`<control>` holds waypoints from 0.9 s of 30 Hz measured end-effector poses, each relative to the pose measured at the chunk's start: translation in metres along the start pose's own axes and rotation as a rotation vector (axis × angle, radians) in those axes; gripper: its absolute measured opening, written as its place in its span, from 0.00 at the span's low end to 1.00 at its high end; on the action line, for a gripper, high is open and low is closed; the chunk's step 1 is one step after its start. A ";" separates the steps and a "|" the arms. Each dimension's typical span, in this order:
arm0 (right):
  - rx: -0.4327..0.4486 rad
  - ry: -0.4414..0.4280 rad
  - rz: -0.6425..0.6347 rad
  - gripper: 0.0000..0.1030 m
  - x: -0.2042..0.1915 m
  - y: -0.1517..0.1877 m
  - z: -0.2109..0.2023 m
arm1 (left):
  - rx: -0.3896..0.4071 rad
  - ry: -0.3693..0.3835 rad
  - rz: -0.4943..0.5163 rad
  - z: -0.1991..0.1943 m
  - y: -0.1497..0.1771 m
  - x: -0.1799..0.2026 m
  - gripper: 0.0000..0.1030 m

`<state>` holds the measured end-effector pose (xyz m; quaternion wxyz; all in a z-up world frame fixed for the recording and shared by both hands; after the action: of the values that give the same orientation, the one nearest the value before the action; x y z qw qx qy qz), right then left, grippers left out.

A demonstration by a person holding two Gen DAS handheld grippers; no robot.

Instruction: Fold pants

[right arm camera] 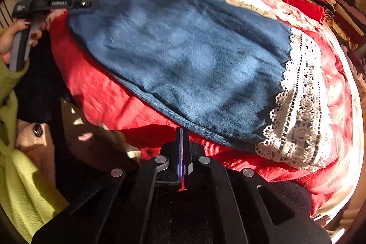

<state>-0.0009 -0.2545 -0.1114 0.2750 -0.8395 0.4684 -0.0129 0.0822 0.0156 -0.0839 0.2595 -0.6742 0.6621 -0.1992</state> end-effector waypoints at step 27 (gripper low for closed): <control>0.236 0.043 0.543 0.49 0.230 -0.086 -0.001 | -0.025 0.111 0.189 0.091 -0.112 0.128 0.72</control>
<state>0.1948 -0.4019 -0.1238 0.3542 -0.6453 0.6768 -0.0108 0.2316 -0.1049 -0.0966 0.2317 -0.5997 0.7386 -0.2026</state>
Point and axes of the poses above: each gripper's, at about its wrist camera, not at the fingertips, and z roughly the way its jaws point, x to its right, y to its underside, the point moved 8 cm from there along z, roughly the way its jaws point, and after that the axes turned 13 degrees about -y, right-handed, at the moved point
